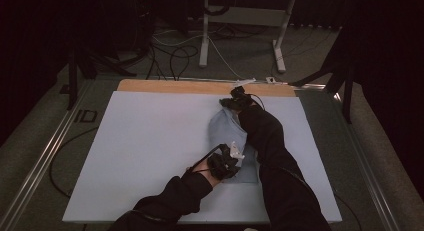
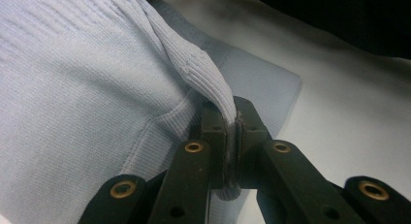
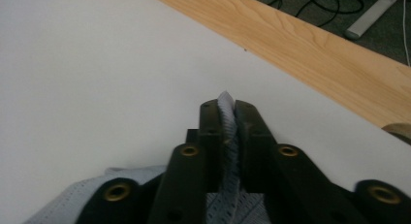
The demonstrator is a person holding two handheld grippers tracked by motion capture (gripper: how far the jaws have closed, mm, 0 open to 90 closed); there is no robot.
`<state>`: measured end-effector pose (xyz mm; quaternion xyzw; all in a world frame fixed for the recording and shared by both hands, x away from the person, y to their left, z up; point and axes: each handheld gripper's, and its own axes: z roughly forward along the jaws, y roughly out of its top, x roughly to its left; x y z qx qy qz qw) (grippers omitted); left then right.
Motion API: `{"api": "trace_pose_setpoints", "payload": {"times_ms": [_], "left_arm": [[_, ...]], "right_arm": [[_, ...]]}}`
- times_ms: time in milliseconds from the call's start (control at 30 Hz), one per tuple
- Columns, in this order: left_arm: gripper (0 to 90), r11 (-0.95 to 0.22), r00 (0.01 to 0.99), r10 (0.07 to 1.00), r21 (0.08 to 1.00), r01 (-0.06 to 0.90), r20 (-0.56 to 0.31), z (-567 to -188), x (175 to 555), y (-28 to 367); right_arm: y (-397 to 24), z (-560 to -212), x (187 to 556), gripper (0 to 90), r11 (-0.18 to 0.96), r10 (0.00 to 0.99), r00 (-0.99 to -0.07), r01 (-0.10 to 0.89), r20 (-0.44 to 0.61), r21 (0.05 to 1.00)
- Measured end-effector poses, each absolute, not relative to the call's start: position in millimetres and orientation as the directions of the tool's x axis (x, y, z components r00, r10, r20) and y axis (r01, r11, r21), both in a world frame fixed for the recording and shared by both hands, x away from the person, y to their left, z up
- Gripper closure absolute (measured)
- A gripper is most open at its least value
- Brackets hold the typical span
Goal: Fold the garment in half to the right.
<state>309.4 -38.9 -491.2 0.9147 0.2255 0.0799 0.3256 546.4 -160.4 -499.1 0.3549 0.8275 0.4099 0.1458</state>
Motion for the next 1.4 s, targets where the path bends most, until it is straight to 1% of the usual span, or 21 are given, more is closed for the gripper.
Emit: {"api": "trace_pose_setpoints", "payload": {"times_ms": [33, 67, 133, 200, 267, 300, 333, 367, 400, 500, 567, 800, 900, 933, 967, 1000, 1067, 1267, 1333, 1367, 1400], "left_arm": [[87.3, -0.689, 0.886, 0.463, 0.628, 0.361, -0.001, -492.2, 310.2, -40.3], [87.2, -0.695, 0.889, 0.458, 0.625, 0.357, 0.002, -493.1, 310.2, -42.1], [87.2, -0.697, 0.89, 0.456, 0.621, 0.358, -0.002, -493.6, 310.5, -44.3], [87.2, -0.699, 0.891, 0.454, 0.617, 0.361, -0.007, -494.4, 311.6, -45.9], [87.2, -0.698, 0.89, 0.455, 0.617, 0.363, -0.009, -495.0, 311.5, -48.0], [87.2, -0.703, 0.893, 0.45, 0.614, 0.359, -0.006, -495.0, 311.6, -49.3], [87.1, -0.702, 0.893, 0.45, 0.614, 0.359, -0.008, -495.0, 311.8, -50.6], [87.1, -0.705, 0.894, 0.449, 0.611, 0.361, -0.009, -495.0, 312.1, -51.9], [87.1, -0.705, 0.894, 0.449, 0.611, 0.361, -0.009, -495.0, 312.1, -51.9], [86.9, -0.707, 0.897, 0.442, 0.608, 0.363, -0.021, -494.9, 312.8, -57.8], [86.9, -0.693, 0.891, 0.453, 0.612, 0.381, -0.043, -495.4, 313.9, -60.7], [86.5, -0.7, 0.892, 0.448, 0.599, 0.389, -0.056, -497.2, 316.8, -71.2], [85.8, -0.69, 0.894, 0.439, 0.604, 0.4, -0.09, -497.3, 318.2, -75.9], [84.9, -0.69, 0.894, 0.439, 0.604, 0.4, -0.09, -497.3, 318.2, -75.9], [82.7, -0.694, 0.902, 0.417, 0.603, 0.393, -0.109, -497.9, 317.6, -78.9], [80.5, -0.694, 0.902, 0.417, 0.603, 0.393, -0.109, -497.9, 317.6, -78.9], [77.4, -0.706, 0.915, 0.386, 0.6, 0.377, -0.122, -500.2, 314.9, -82.4], [63.5, -0.71, 0.936, 0.317, 0.616, 0.34, -0.151, -499.5, 310.4, -82.8], [62.5, -0.707, 0.939, 0.304, 0.623, 0.334, -0.159, -499.1, 308.2, -83.4], [60.8, -0.716, 0.948, 0.285, 0.626, 0.311, -0.145, -496.3, 304.2, -84.4], [60.6, -0.709, 0.948, 0.283, 0.633, 0.309, -0.146, -495.2, 303.1, -84.2]], "right_arm": [[-161.5, -499.7, 546.7, 69.2, 0.411, 0.71, -0.702, 0.477, 0.056, 0.777], [-165.0, -499.2, 546.6, 55.1, 0.407, 0.713, -0.698, 0.488, 0.066, 0.772], [-168.0, -496.8, 545.6, 39.5, 0.418, 0.715, -0.697, 0.493, 0.058, 0.763], [-172.1, -493.4, 543.9, 29.4, 0.424, 0.718, -0.695, 0.487, 0.044, 0.764], [-178.4, -489.5, 542.0, 16.5, 0.41, 0.716, -0.695, 0.488, 0.059, 0.77], [-181.0, -487.6, 540.9, 13.3, 0.406, 0.709, -0.702, 0.487, 0.07, 0.773], [-183.8, -485.8, 539.8, 14.2, 0.403, 0.716, -0.696, 0.486, 0.064, 0.776], [-186.0, -484.0, 538.3, 11.7, 0.399, 0.721, -0.689, 0.492, 0.066, 0.774], [-188.8, -482.7, 536.7, 11.2, 0.397, 0.715, -0.695, 0.488, 0.071, 0.777], [-196.1, -478.9, 531.6, 10.7, 0.383, 0.721, -0.689, 0.489, 0.078, 0.784], [-200.4, -476.5, 527.5, 10.5, 0.368, 0.727, -0.682, 0.482, 0.077, 0.795], [-210.7, -472.9, 514.9, 10.3, 0.348, 0.727, -0.681, 0.482, 0.093, 0.804], [-212.6, -472.4, 512.7, 10.3, 0.344, 0.729, -0.679, 0.48, 0.093, 0.807], [-212.5, -472.2, 511.8, 10.3, 0.341, 0.728, -0.679, 0.48, 0.096, 0.808], [-212.1, -472.2, 511.1, 10.3, 0.34, 0.725, -0.681, 0.479, 0.098, 0.81], [-212.1, -472.2, 511.1, 10.3, 0.34, 0.725, -0.681, 0.479, 0.098, 0.81], [-210.9, -471.6, 509.5, 10.3, 0.354, 0.72, -0.688, 0.472, 0.086, 0.807], [-210.8, -468.3, 505.6, 10.2, 0.355, 0.712, -0.697, 0.463, 0.086, 0.812], [-210.7, -467.6, 504.8, 10.0, 0.352, 0.709, -0.699, 0.464, 0.093, 0.813], [-210.5, -467.2, 504.6, 10.0, 0.356, 0.708, -0.7, 0.464, 0.091, 0.811], [-210.6, -466.6, 504.1, 10.0, 0.359, 0.709, -0.7, 0.463, 0.086, 0.81]]}}
